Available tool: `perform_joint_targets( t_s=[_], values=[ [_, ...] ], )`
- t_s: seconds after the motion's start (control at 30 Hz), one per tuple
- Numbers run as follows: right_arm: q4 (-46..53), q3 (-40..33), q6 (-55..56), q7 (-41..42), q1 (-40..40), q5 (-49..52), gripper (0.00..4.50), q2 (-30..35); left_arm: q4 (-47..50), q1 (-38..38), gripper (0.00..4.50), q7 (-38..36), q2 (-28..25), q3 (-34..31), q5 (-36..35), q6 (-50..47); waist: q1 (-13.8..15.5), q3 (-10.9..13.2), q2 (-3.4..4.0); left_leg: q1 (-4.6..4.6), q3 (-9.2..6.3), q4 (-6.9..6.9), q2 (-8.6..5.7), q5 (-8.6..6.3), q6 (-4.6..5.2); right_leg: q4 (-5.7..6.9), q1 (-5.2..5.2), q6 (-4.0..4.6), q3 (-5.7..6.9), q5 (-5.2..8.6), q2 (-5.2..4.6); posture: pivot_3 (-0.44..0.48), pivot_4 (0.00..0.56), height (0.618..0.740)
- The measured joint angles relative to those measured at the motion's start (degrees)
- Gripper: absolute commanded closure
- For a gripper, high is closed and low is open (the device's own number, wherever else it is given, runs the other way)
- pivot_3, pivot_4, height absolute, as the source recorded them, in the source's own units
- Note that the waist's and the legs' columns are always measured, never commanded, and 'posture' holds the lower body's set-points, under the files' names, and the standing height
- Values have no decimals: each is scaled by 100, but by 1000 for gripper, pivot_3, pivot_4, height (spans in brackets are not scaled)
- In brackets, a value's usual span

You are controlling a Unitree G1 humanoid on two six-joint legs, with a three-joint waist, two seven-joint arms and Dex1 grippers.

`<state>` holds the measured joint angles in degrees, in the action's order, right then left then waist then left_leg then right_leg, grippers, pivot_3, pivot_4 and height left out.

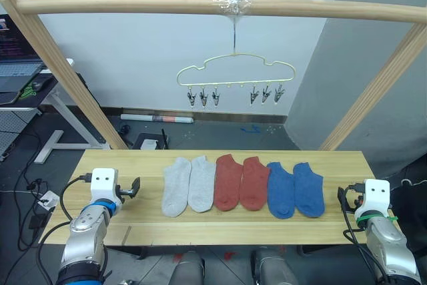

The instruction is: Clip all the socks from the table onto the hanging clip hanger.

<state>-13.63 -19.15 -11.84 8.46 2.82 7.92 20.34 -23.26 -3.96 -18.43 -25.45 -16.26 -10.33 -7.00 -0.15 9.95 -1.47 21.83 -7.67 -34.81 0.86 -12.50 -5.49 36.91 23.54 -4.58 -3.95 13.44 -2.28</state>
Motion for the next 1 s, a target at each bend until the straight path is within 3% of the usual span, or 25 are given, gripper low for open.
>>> perform_joint_targets(
  t_s=[0.5, 0.67, 0.77, 0.93, 1.0],
  values=[
    [154, 8, -13, 13, 77, -9, 0, 20, 193, 53, 28, 24, -9, -117, -13, -35, -1, 0, 0, 1, 0, 0, 0, 0, 0, -1, 1, 0, 0, 0, 0, 111, 138, 740],
    [1011, 307, -1, 351, 308, -209, 0, 353, 1334, 397, 28, -99, -122, -159, -167, -486, -13, 6, 5, 4, 1, 0, 1, 0, -1, -2, 4, 0, -2, 1, -1, 98, 140, 740],
    [1642, 576, -72, 680, 60, -206, 0, 506, 2549, 542, 28, -103, -114, -204, -531, -1014, -25, 9, 3, 1, 0, -4, 5, -1, -1, -2, 2, -1, 0, 1, -1, 102, 142, 740],
    [2198, 972, -456, 1425, -179, 183, 0, 591, 3637, 514, 28, -88, 106, -127, -873, -1433, -1, 11, 2, 8, -2, -3, 3, -1, -1, -7, 1, 0, 1, 1, -1, 101, 144, 740],
    [2405, 1204, -543, 1755, -281, 296, 0, 630, 3927, 350, 436, -114, 260, -8, -1052, -1532, 16, 12, 2, 13, -4, -3, -1, -1, -2, -9, 1, 0, 0, 1, -1, 96, 145, 740]
  ],
)
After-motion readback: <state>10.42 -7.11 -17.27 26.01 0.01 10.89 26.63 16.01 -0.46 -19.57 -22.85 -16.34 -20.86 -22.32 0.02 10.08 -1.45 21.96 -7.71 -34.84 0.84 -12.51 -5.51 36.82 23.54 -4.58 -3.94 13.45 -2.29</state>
